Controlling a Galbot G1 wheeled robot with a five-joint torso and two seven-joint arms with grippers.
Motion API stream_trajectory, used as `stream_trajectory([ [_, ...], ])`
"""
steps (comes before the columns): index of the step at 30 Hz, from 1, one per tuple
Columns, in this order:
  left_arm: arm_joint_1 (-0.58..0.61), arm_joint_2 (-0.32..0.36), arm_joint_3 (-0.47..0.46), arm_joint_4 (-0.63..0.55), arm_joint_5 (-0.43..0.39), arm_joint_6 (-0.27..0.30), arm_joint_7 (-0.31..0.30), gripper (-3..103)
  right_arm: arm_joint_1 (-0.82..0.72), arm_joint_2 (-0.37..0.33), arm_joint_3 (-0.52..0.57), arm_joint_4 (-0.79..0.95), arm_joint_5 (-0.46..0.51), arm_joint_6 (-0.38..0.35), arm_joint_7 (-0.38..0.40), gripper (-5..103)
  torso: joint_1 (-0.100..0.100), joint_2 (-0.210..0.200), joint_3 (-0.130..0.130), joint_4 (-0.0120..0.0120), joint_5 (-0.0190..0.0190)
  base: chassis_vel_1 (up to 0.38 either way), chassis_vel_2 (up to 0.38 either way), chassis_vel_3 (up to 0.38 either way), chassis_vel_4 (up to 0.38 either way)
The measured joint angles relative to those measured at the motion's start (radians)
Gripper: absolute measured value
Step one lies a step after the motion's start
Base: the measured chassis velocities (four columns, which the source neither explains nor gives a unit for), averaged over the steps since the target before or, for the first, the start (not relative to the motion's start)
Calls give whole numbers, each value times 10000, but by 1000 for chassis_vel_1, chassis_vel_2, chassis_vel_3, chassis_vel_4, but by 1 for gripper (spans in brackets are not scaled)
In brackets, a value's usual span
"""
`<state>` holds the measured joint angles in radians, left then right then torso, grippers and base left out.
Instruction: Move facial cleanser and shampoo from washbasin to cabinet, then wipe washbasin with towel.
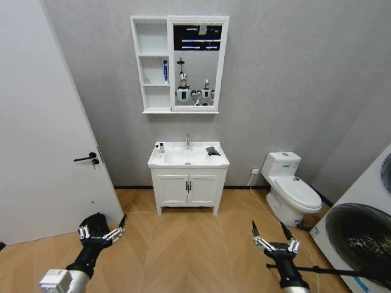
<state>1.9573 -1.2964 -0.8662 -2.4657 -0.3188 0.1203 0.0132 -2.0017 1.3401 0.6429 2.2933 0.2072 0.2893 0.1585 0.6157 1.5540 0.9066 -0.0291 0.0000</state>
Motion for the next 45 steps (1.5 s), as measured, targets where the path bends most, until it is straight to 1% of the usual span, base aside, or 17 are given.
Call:
stream_trajectory([
  [7,53,-346,161,-27,29,-66,-21,99,-28,18,12,152,-354,-32,-30,100,0,0,0,0,-2,0,0,0,0],
  [9,181,-292,218,-13,136,-84,-17,99,26,40,19,155,-376,-31,-31,100,0,0,0,1,-1,0,0,0,0],
  [11,318,0,171,169,341,-219,13,99,226,94,23,162,-368,-54,-21,100,0,0,0,1,0,0,0,0,0],
  [12,318,0,171,169,341,-219,13,99,226,94,23,162,-368,-54,-21,100,0,0,0,1,0,0,0,0,0],
  [13,293,47,135,250,339,-243,14,97,302,122,13,162,-361,-91,18,100,0,0,0,0,0,0,0,0,0],
  [15,192,-22,165,391,327,-302,-19,101,343,179,-39,119,-367,-104,41,100,0,0,0,1,-1,0,0,0,0],
  [19,160,-91,248,524,418,-391,-29,98,283,226,-127,71,-375,-23,10,100,0,0,0,-1,0,0,0,0,0],
  [26,121,-383,309,460,445,-396,-36,98,210,239,-258,57,-387,40,-29,100,-2,1,-1,0,-1,-37,42,33,-54],
  [30,58,-510,274,394,406,-396,-41,98,169,231,-344,55,-427,62,-49,100,0,0,1,4,1,-78,104,116,-104],
  [33,14,-558,276,381,387,-395,-46,98,155,261,-381,27,-432,82,-53,100,2,-2,2,0,-1,-120,101,119,-117],
  [38,51,-662,313,333,374,-395,-64,98,69,403,-504,11,-479,146,-58,100,0,-1,0,-1,1,-134,110,128,-119],
  [39,70,-639,519,359,585,-418,-64,98,9,396,-521,70,-522,176,-75,100,-2,0,0,0,-2,-163,175,211,-187],
  [42,100,-727,672,395,720,-480,-63,98,-15,400,-517,82,-531,184,-83,100,-2,0,0,3,3,-209,227,214,-198],
  [43,114,-820,816,445,873,-550,-59,98,-49,411,-516,89,-558,197,-91,100,1,-1,0,-2,-8,-234,237,249,-235],
  [44,114,-820,816,445,873,-550,-59,98,-49,411,-516,89,-558,197,-91,100,1,-1,0,-2,-8,-234,237,249,-235],
  [45,113,-892,924,461,954,-580,-57,98,-73,422,-521,93,-599,210,-96,100,0,0,0,0,4,-276,258,276,-270],
])
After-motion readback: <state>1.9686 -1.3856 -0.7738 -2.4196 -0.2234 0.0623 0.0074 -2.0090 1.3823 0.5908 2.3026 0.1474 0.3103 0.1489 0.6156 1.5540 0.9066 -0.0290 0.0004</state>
